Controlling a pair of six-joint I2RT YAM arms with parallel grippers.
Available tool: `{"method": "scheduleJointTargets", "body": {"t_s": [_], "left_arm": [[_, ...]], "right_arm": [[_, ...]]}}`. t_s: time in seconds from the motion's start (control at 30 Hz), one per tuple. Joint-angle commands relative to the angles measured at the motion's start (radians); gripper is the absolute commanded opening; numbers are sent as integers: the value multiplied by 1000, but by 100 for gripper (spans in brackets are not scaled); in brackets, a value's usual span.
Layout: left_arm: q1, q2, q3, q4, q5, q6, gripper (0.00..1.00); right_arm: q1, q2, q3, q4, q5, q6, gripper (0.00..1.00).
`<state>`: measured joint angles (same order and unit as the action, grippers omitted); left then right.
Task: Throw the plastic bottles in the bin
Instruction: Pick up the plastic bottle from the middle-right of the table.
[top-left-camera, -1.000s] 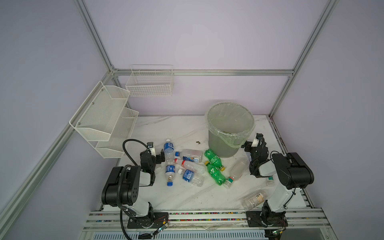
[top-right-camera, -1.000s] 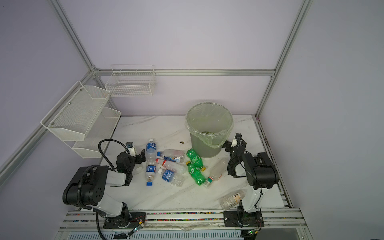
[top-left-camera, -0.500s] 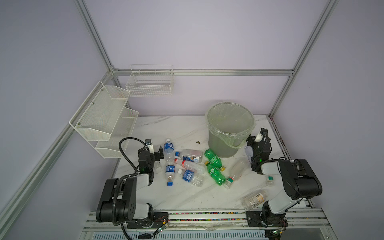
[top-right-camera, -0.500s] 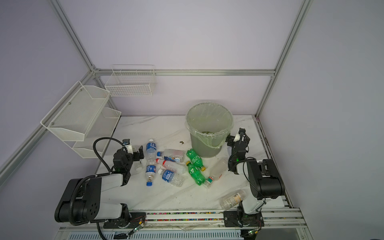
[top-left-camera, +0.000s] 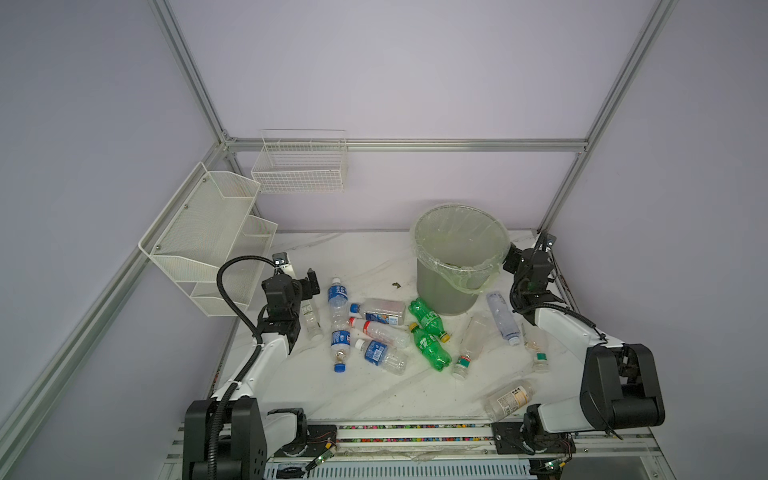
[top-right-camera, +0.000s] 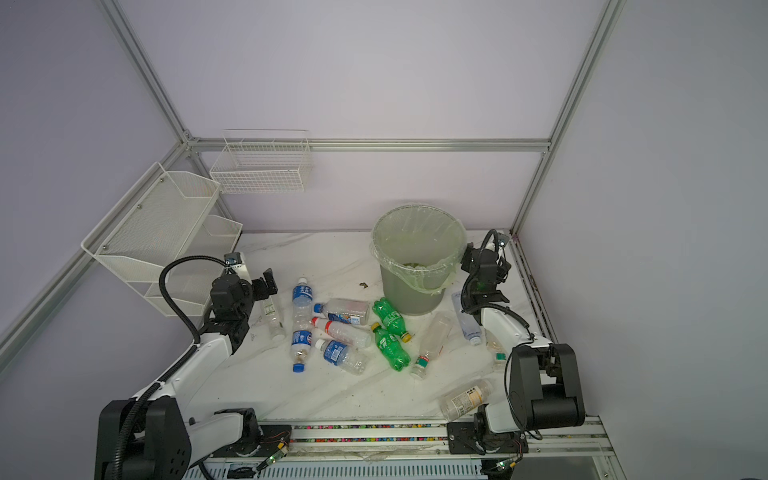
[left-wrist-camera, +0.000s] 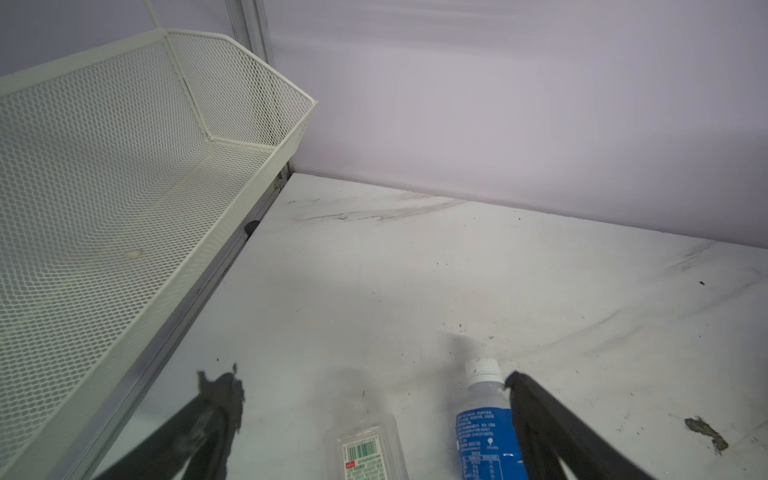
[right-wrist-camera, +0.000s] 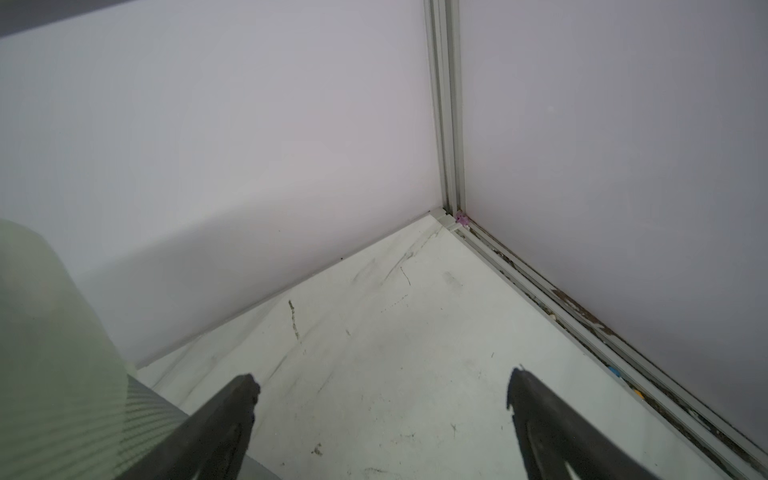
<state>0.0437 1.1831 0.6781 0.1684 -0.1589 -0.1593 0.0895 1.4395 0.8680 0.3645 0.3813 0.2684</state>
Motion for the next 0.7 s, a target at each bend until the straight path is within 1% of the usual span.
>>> {"method": "scheduleJointTargets", "body": {"t_s": [0.0, 0.17, 0.3, 0.4, 0.53, 0.6, 0.67], "left_arm": [[-7, 23, 156, -145, 106, -80, 100], [-20, 105, 315, -297, 240, -124, 100], [-44, 144, 411, -350, 332, -107, 100], [-53, 163, 456, -362, 339, -97, 100], [-54, 218, 471, -328, 292, -123, 100], [-54, 268, 515, -381, 317, -111, 100], [-53, 274, 540, -432, 312, -115, 100]], "right_arm": [[-2, 16, 57, -263, 0, 40, 97], [-7, 17, 90, -409, -26, 31, 97], [-43, -4, 86, -496, -74, 24, 97], [-88, -22, 95, -562, -146, 20, 98], [-92, -57, 128, -682, -211, -4, 97], [-92, -83, 117, -716, -252, -9, 97], [-92, -110, 95, -737, -290, -37, 97]]}}
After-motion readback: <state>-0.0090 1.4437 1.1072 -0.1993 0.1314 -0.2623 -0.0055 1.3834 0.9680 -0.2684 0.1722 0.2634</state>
